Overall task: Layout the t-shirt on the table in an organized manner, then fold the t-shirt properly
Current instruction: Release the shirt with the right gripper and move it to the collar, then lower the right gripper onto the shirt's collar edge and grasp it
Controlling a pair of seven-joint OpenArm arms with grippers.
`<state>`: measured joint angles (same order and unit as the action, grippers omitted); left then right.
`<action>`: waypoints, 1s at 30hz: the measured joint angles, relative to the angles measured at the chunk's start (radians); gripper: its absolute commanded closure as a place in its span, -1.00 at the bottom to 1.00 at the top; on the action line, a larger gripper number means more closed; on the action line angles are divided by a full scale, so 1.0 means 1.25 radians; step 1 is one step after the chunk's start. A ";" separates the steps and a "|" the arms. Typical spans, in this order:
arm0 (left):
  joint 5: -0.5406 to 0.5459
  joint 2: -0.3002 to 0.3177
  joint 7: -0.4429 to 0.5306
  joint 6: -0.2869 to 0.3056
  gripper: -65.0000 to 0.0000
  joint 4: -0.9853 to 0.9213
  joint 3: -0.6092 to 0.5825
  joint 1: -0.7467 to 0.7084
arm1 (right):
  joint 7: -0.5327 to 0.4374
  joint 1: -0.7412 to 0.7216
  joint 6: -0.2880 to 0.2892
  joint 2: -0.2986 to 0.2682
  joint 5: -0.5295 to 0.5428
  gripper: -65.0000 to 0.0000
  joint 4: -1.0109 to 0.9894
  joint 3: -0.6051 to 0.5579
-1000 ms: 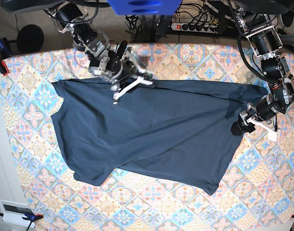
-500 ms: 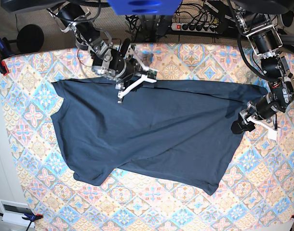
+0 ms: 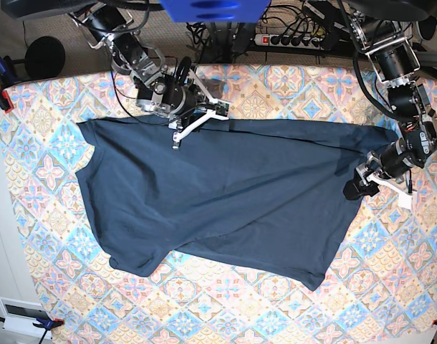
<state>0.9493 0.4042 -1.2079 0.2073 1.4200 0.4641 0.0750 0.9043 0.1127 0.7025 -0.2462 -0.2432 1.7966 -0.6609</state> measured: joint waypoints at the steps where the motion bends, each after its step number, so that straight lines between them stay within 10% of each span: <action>1: 0.000 0.000 0.000 0.000 -0.43 0.000 0.000 0.000 | -0.002 0.000 0.000 0.000 0.001 0.46 -0.005 0.000; 19: 0.001 0.000 0.000 0.000 -0.43 0.000 0.000 -0.003 | -0.045 -0.006 -0.003 0.000 0.004 0.48 -0.023 0.005; 30: 0.079 0.005 0.000 0.000 -0.43 0.000 0.000 -0.005 | -0.043 0.002 -0.002 0.002 0.005 0.99 -0.015 0.006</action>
<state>1.0477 0.4107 -1.2079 0.2077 1.4200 0.4641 0.0692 0.8509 0.1146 0.7002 -0.2436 -0.2371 1.7775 -0.6533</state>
